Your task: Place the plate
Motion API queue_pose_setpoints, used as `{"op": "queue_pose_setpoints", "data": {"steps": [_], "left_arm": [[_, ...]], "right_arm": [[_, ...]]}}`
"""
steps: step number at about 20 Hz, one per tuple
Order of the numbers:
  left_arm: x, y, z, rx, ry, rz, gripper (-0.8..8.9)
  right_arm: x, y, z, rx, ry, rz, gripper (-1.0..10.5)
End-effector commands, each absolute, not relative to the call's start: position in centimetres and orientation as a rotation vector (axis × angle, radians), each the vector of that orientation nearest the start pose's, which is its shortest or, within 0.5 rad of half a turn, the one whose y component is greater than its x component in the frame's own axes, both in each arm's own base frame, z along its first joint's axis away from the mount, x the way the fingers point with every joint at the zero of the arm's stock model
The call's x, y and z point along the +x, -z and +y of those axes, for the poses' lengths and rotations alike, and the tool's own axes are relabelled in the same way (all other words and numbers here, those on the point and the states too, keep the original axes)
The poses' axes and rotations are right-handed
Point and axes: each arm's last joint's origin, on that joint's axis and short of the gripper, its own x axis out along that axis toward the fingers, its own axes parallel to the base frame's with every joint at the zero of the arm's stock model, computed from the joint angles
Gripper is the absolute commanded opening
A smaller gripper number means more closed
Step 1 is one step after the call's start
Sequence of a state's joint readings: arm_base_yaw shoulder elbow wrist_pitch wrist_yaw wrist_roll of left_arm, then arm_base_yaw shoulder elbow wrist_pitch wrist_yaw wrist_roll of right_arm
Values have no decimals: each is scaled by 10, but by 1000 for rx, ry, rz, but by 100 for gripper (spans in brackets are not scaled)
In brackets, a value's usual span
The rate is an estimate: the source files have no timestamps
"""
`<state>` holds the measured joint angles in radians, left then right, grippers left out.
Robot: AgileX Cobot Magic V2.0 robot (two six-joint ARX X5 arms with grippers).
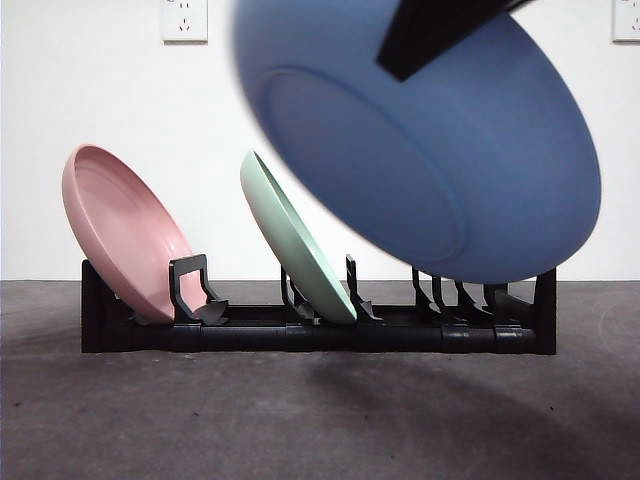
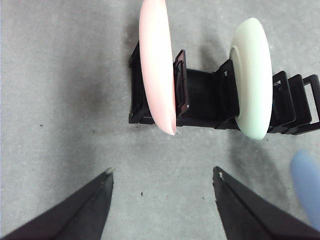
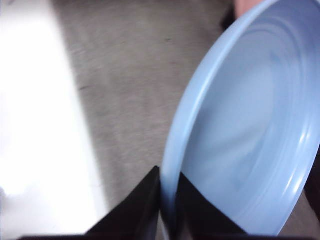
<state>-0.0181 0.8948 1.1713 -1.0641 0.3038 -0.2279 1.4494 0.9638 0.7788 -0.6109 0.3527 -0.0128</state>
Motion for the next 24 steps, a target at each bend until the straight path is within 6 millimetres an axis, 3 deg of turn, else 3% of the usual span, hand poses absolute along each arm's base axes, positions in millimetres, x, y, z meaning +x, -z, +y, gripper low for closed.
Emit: {"op": "queue_pose_setpoints", "data": {"steps": [1, 6, 12, 17, 21, 24], "left_arm": [[143, -372, -12, -315, 228, 791, 312], [143, -372, -12, -315, 228, 791, 313], [143, -372, -12, -315, 228, 791, 312], [143, -372, -12, -315, 228, 792, 313], [143, -372, -12, -315, 228, 792, 313], [143, -372, -12, -315, 228, 792, 313]], "right_arm": [[23, -254, 201, -776, -1079, 509, 9], [26, -216, 231, -977, -1070, 581, 9], [53, -182, 253, -1032, -999, 634, 9], [76, -167, 256, -1000, -960, 712, 9], [78, -166, 256, -966, -1021, 752, 21], [77, -166, 256, -944, -1007, 770, 138]]}}
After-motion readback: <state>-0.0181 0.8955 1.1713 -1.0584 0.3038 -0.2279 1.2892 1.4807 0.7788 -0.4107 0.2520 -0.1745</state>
